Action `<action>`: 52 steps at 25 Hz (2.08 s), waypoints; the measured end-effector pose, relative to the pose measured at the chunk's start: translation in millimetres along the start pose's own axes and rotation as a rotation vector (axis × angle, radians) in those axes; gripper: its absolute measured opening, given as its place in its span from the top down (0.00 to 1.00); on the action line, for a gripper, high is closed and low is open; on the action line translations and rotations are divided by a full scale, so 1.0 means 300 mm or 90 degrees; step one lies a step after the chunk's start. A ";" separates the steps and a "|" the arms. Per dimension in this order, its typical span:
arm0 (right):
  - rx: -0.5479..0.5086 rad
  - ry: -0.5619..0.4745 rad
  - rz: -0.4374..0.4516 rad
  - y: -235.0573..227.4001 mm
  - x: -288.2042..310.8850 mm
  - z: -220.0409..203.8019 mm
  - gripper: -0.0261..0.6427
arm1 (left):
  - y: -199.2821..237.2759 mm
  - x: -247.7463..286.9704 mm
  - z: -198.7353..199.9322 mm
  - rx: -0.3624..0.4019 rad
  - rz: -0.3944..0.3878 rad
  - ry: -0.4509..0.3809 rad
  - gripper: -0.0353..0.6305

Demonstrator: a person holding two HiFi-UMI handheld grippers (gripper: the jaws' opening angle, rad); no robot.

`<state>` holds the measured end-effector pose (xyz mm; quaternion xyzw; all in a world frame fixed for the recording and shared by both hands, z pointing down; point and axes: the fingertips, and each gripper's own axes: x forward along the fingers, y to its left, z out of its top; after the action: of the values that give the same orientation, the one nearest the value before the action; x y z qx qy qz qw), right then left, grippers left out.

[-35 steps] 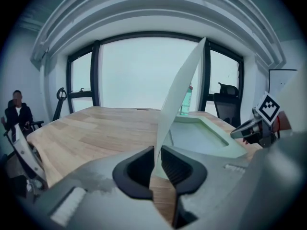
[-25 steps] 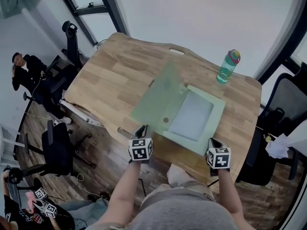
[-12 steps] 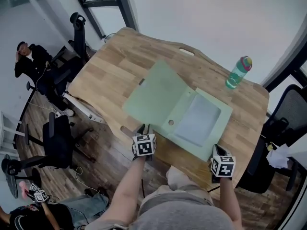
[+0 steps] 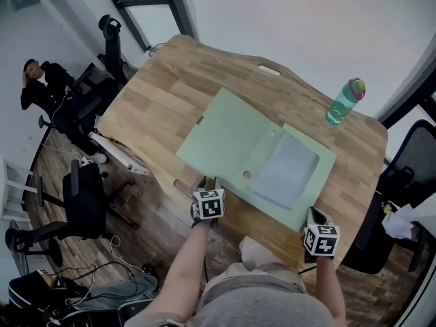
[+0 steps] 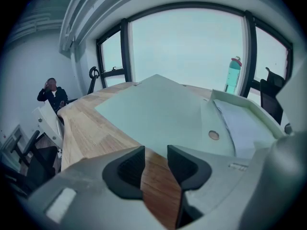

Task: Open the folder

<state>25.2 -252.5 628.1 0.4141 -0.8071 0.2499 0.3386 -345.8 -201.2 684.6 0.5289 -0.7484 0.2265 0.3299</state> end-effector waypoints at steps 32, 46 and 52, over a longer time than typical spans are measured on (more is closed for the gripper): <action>-0.033 -0.008 -0.024 0.015 -0.005 0.003 0.96 | -0.048 -0.079 0.042 0.009 -0.034 -0.026 0.74; -0.070 -0.074 0.014 0.167 -0.118 0.007 0.96 | -0.255 -0.301 0.056 0.007 -0.115 -0.093 0.75; -0.066 -0.111 0.038 0.246 -0.208 0.007 0.96 | -0.319 -0.440 0.016 0.005 -0.147 -0.120 0.77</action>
<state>-10.6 -183.6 570.7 0.3917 -0.8576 0.1804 0.2802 -227.5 -152.1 583.6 0.6317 -0.7096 0.1395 0.2794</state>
